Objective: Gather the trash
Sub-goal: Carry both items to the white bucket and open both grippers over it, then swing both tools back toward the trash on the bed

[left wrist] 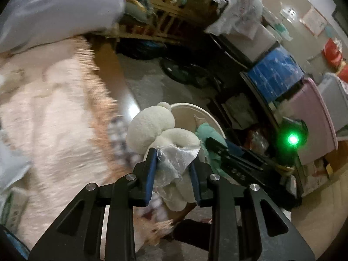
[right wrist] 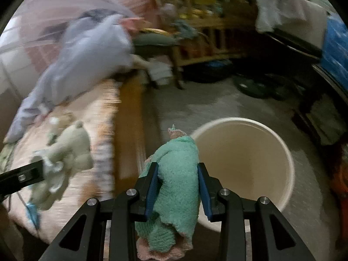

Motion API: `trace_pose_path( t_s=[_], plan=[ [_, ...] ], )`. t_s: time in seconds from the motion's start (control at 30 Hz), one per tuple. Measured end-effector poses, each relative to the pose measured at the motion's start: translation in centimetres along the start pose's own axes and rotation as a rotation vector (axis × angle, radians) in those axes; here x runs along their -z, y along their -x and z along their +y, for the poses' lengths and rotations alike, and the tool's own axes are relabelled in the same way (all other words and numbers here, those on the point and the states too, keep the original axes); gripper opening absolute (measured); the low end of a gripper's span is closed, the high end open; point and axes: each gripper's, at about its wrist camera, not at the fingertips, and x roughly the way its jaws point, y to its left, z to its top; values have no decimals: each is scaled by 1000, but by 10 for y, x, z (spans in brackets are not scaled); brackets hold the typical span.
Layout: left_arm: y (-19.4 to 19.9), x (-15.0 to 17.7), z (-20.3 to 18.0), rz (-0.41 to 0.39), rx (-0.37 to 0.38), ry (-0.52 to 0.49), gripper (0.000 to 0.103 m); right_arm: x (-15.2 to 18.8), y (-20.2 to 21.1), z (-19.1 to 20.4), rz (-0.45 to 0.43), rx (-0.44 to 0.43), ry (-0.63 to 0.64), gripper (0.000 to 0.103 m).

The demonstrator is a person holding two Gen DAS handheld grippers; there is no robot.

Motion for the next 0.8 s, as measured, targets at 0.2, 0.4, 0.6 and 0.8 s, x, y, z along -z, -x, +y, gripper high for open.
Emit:
trace_pose_path(
  t_s=[0.2, 0.4, 0.6, 0.8],
  plan=[
    [-42, -13, -18, -5, 80, -4, 43, 5, -17, -51, 10, 91, -97, 34],
    [-55, -15, -19, -12, 90, 7, 51, 5, -19, -74, -3, 87, -206, 62],
    [-35, -6, -9, -20, -24, 5, 51, 5, -25, -65, 25, 66, -186, 63],
    [-6, 8, 3, -53, -145, -19, 51, 8, -23, -44, 22, 40, -144, 63]
  ],
)
